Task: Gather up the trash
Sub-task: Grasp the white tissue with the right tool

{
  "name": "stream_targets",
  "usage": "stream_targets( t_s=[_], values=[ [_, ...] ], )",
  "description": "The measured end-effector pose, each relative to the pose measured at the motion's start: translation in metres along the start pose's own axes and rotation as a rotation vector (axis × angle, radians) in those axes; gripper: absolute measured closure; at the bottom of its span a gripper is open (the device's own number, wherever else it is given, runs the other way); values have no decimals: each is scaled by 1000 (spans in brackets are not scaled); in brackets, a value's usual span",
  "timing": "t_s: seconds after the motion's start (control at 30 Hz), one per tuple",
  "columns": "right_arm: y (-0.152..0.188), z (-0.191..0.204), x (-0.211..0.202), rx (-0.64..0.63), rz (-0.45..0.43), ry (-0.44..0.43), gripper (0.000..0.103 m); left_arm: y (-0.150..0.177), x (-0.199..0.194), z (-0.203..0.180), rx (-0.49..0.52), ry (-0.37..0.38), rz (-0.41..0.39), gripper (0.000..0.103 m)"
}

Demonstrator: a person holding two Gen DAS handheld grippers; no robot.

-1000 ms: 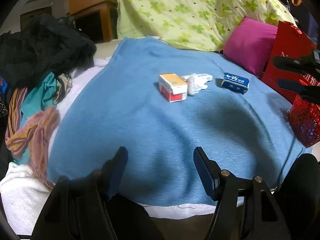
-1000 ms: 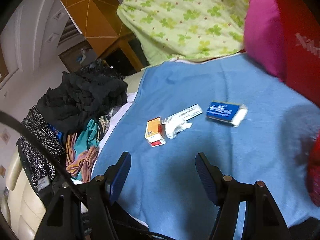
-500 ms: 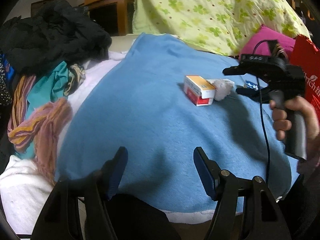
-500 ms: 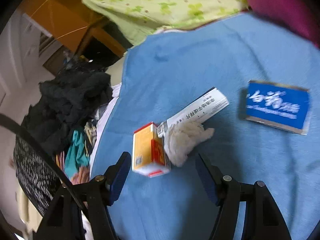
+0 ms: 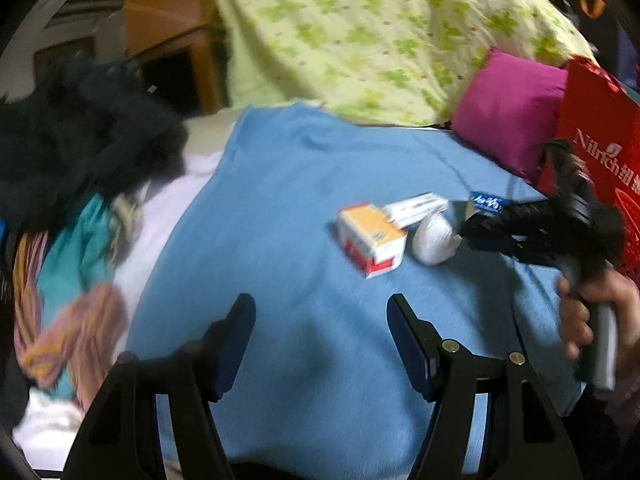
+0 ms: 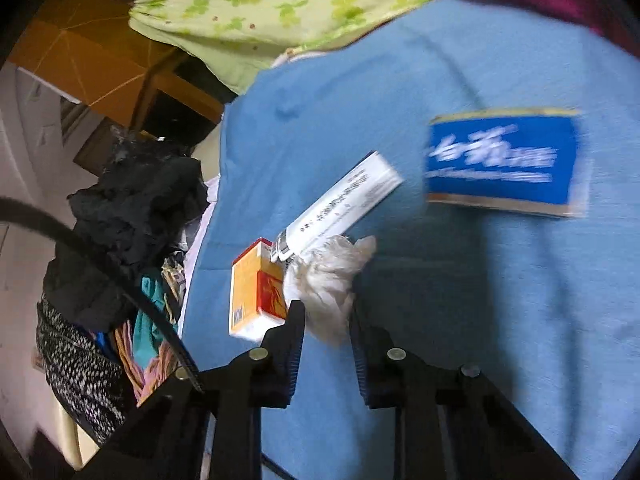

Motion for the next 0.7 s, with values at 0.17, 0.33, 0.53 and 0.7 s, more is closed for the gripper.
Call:
stream_targets(
  t_s=[0.17, 0.33, 0.53, 0.7],
  values=[
    [5, -20, -50, -37, -29, 1, 78, -48, 32, -17, 101, 55, -5, 34],
    [0, -9, -47, -27, 7, -64, 27, -74, 31, -3, 27, 75, -20, 34],
    [-10, 22, 10, -32, 13, -92, 39, -47, 25, 13, -2, 45, 16, 33],
    [-16, 31, 63, -4, 61, -4, 43, -24, 30, 27, -40, 32, 65, 33]
  ],
)
Point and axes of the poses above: each gripper's, at about its wrist camera, not at the fingertips, and x roughly the way its jaws point, z to its left, y to its underside, the point moved 3 cm from there along x, roughly the way its jaws point, and after that the axes turned 11 degrees about x, right-handed, at the moved point
